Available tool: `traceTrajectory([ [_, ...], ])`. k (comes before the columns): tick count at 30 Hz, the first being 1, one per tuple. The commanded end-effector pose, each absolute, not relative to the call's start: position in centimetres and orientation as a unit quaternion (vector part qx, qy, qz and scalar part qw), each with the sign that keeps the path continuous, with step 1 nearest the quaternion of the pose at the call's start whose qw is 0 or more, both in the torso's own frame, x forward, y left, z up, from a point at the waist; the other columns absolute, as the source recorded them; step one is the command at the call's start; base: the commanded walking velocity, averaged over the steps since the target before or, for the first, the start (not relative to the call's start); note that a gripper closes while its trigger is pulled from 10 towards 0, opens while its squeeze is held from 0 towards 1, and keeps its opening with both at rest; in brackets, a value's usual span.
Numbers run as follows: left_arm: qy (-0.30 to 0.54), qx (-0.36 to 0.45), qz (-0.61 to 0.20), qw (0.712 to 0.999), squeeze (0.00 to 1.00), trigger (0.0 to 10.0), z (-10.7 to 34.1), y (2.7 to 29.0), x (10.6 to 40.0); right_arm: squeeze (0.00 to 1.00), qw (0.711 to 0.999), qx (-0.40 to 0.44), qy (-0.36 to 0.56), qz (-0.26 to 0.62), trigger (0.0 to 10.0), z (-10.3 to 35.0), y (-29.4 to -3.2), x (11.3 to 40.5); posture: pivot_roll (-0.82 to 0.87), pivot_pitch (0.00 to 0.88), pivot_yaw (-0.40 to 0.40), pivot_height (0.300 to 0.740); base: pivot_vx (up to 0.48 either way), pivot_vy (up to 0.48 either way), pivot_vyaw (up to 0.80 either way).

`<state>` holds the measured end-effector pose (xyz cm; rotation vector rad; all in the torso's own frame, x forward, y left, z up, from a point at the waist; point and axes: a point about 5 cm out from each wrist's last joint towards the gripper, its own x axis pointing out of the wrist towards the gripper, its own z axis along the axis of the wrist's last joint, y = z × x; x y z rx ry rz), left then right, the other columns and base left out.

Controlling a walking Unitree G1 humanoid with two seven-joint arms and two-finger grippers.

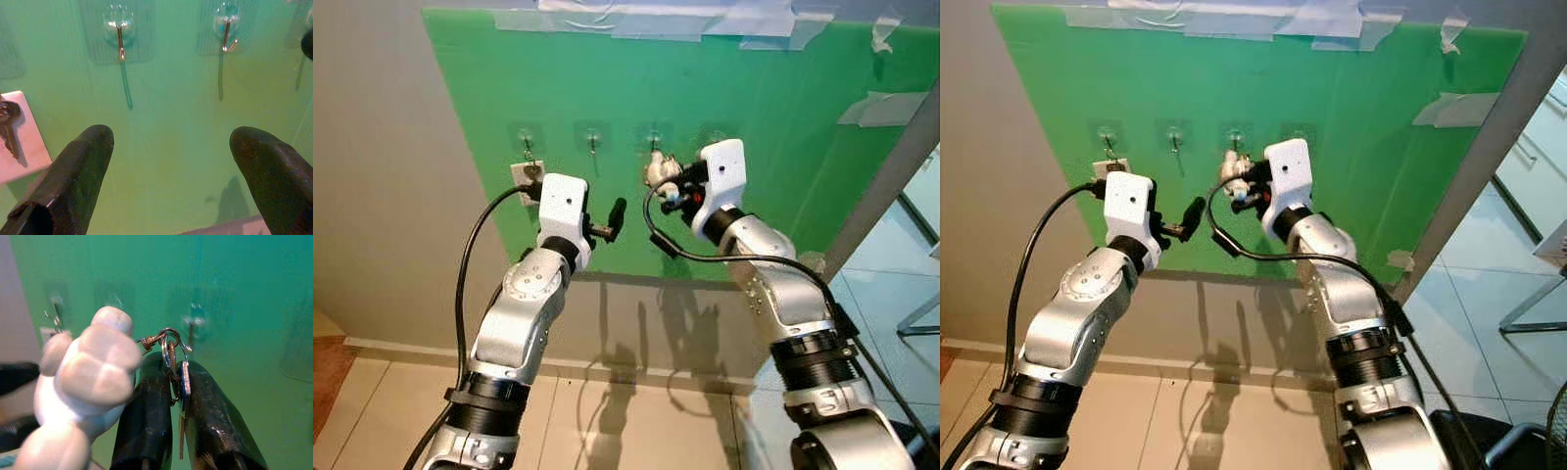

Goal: Hang keys on a hook

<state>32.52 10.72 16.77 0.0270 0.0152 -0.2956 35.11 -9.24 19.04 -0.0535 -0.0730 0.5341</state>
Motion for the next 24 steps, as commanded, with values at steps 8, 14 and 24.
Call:
traceTrajectory([
  [8,0.012,0.038,-0.155,0.987,0.0,10.0,16.1,10.4,32.3,0.0,0.96,-0.083,-0.06,0.262,0.0,20.0,-9.7,36.2,-0.09,0.0,-0.021,0.74,0.0,0.0,0.0],
  [14,0.019,0.053,-0.162,0.985,0.0,10.0,15.5,10.1,32.0,0.0,0.961,-0.082,-0.066,0.256,0.0,20.3,-9.7,36.7,-0.08,0.0,-0.026,0.74,0.0,0.0,0.0],
  [24,0.02,0.052,-0.161,0.985,0.0,10.0,15.4,10.1,32.0,0.0,0.959,-0.09,-0.074,0.259,0.0,20.7,-9.6,37.3,-0.08,0.0,-0.028,0.74,0.0,0.0,0.0],
])
